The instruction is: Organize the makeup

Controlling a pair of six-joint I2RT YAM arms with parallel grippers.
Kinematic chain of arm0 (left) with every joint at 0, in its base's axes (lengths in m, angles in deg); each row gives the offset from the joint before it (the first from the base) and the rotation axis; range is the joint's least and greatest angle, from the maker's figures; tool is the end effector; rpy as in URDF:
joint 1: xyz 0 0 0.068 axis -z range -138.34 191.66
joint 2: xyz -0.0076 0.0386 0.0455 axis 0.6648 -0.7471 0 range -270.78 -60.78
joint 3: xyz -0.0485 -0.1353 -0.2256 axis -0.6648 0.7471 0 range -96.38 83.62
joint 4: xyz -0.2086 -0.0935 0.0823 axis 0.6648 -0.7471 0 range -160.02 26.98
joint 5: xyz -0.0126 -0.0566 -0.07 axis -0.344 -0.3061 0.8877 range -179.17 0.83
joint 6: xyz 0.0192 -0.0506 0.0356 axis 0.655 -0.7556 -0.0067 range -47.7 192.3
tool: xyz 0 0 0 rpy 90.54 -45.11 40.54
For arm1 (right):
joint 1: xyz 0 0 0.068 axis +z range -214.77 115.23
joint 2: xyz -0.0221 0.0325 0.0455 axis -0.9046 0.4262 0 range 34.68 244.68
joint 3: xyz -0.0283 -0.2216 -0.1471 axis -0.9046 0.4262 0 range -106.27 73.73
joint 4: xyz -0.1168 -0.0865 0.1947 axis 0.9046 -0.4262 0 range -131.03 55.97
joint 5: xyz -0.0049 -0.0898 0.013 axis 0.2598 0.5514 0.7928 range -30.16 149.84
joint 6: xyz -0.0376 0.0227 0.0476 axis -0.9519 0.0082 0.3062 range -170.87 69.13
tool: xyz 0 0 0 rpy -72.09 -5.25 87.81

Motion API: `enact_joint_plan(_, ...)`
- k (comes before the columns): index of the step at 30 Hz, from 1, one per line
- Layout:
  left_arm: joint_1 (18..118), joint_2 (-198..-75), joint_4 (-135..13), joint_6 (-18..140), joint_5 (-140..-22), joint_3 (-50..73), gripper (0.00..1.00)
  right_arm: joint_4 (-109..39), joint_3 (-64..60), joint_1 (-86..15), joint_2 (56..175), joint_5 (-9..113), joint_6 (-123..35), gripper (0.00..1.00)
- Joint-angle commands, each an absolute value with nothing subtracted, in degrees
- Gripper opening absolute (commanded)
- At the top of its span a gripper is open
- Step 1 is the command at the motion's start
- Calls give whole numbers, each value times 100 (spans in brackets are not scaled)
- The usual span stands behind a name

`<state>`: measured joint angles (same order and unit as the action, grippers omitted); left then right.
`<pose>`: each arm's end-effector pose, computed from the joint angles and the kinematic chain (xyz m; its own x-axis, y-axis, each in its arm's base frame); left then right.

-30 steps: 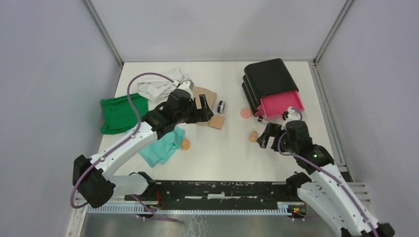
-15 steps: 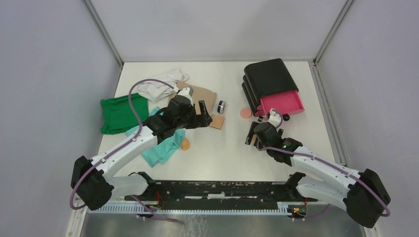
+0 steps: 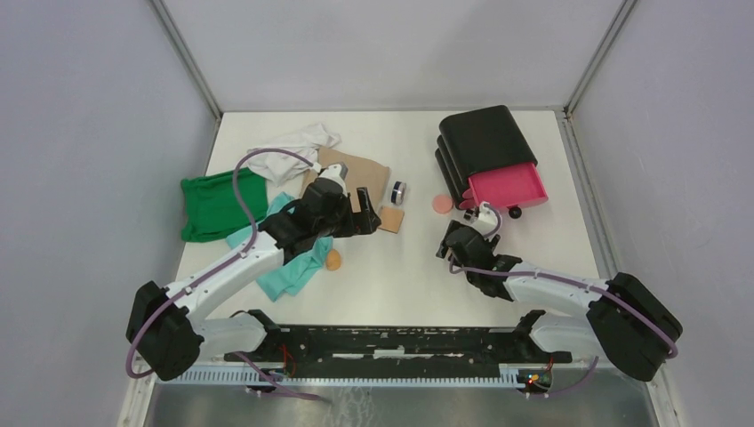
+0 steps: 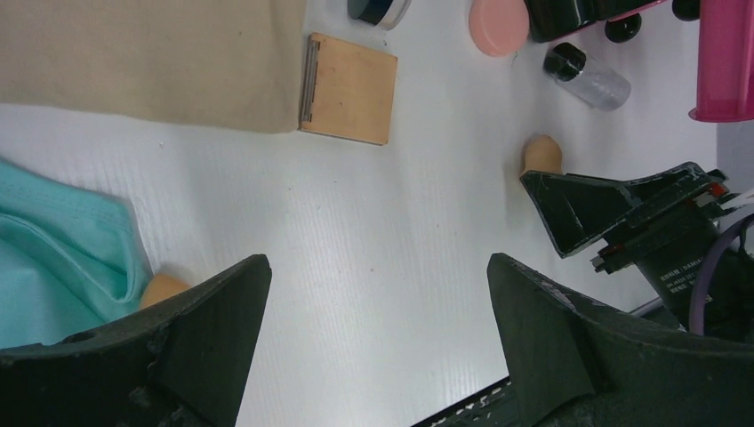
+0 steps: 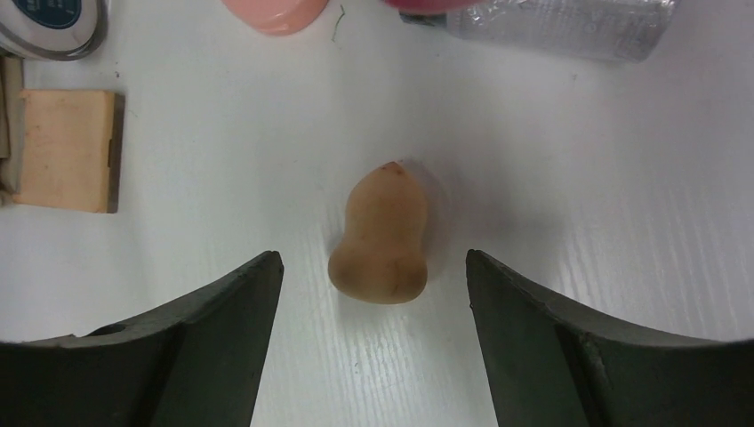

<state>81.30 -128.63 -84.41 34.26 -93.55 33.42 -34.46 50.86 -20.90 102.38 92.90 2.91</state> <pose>0.1964 -0.1577 0.2634 -0.7459 -0.1801 -0.6413 0.1659 0.8822 -0.4407 0.1675 0.1226 0.1538 -0.5478 0.4113 -0.7285 0.2334 0.9114 0.3390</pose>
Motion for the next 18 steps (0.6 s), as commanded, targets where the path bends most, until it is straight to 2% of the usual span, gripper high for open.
enact_joint_plan(1,8139,-12649,-7840,3411,-9217,3484,99,-3100,5050,-2057,10458,9809,429,82)
enact_joint_plan(10,8139,-12591,-7713,3263,-9193,3767,99,-3488,4961,-2016,10640,9808,656,67)
enact_joint_plan(13,8138,-12578,-7790,3349,-9238,3774,99,-3523,4955,-2009,10641,9709,607,55)
enact_joint_plan(15,8118,-12578,-7842,3334,-9284,3774,99,-3548,4919,-2014,10612,9630,506,40)
enact_joint_plan(18,8115,-12631,-7896,3283,-9234,3749,99,-3720,4820,-2018,10475,9484,356,28)
